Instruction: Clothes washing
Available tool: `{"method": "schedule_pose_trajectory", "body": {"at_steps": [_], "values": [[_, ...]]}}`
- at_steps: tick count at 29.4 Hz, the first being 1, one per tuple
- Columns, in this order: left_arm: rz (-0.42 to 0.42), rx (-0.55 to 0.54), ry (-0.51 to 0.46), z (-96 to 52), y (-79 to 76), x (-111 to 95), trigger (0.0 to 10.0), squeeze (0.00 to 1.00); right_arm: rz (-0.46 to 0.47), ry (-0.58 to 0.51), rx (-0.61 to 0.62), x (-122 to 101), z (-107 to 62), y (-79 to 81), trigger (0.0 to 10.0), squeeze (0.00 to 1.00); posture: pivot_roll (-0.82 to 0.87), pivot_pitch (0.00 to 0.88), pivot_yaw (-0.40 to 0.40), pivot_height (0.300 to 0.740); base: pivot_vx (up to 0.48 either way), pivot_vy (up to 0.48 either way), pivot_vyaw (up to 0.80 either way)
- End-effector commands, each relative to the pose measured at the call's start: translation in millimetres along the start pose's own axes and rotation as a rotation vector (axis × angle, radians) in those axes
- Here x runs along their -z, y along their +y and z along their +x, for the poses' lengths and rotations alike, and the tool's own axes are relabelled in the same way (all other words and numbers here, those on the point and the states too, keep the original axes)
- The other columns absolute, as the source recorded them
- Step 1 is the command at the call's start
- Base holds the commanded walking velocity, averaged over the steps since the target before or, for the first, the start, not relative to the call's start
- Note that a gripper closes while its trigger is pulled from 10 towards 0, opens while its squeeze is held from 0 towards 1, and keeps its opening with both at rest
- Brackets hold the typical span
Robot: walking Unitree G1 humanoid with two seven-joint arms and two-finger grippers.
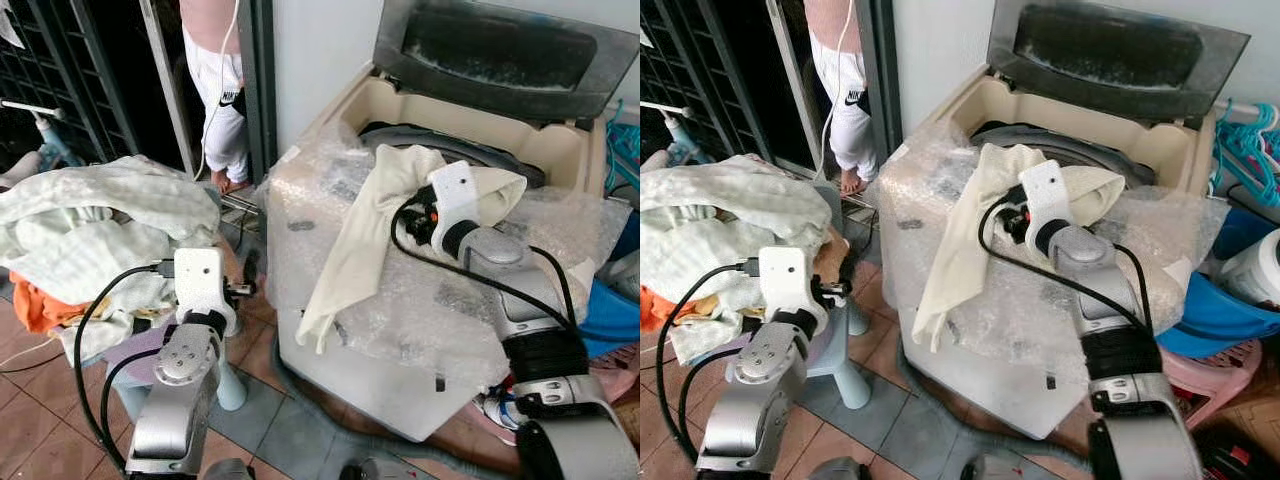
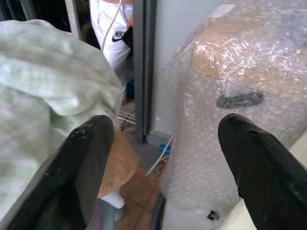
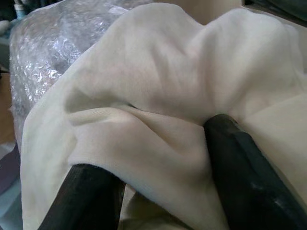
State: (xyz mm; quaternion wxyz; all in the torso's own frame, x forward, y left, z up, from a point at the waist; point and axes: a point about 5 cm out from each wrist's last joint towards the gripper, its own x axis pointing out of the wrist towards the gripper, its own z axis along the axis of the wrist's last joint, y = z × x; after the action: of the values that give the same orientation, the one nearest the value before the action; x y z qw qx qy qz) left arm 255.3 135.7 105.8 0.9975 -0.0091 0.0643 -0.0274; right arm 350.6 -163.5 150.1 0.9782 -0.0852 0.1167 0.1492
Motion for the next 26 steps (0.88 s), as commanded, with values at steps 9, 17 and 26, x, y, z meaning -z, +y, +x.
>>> {"method": "schedule_pose_trajectory", "body": {"at_steps": [9, 17, 26], "values": [[-0.016, 0.017, -0.008, -1.2, 0.3, -2.0, 10.0, 0.00, 0.085, 0.029, 0.160, 4.6, 0.6, -18.6, 0.0, 0.00, -0.05, 0.000, -0.024, 0.740, 0.000, 0.000, 0.00], [-0.012, 0.005, -0.004, -2.6, 3.0, -1.3, 10.0, 0.00, 0.089, -0.004, 0.187, -4.9, 4.2, -25.9, 0.0, 0.00, -0.04, 0.000, -0.027, 0.740, 0.000, 0.000, 0.00], [-0.002, 0.006, -0.005, -0.6, 3.4, -1.0, 10.0, 0.00, 0.201, -0.279, 0.452, -81.2, -1.7, -94.8, 0.0, 0.00, -0.04, 0.000, -0.030, 0.740, 0.000, 0.000, 0.00]]}}
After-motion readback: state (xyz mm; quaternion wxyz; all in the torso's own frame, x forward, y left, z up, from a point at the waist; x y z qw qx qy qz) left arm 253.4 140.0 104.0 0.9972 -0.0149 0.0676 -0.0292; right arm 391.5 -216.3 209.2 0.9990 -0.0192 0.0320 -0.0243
